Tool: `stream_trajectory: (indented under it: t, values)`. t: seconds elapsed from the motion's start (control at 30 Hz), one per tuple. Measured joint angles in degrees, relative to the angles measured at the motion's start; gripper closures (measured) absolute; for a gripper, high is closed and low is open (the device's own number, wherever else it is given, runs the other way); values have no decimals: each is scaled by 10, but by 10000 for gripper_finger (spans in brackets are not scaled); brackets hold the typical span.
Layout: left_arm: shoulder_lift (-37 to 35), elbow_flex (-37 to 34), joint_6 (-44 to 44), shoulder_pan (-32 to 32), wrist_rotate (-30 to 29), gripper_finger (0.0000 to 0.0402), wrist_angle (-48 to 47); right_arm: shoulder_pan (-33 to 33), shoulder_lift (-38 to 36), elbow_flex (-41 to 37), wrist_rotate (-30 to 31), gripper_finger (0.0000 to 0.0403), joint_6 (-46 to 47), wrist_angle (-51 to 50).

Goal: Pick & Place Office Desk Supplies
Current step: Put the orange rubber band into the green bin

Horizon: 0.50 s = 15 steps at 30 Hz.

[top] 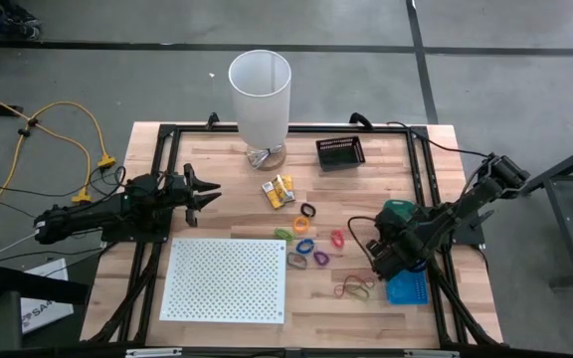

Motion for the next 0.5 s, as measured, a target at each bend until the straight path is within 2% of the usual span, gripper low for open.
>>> stream_trajectory:
  t: [0.23,0.5]
  values:
    - [0,0,0,0,0,293,0,0,-2,0,-101,400,32,-61]
    - [0,0,0,0,0,293,0,0,-2,0,-132,400,35,-68]
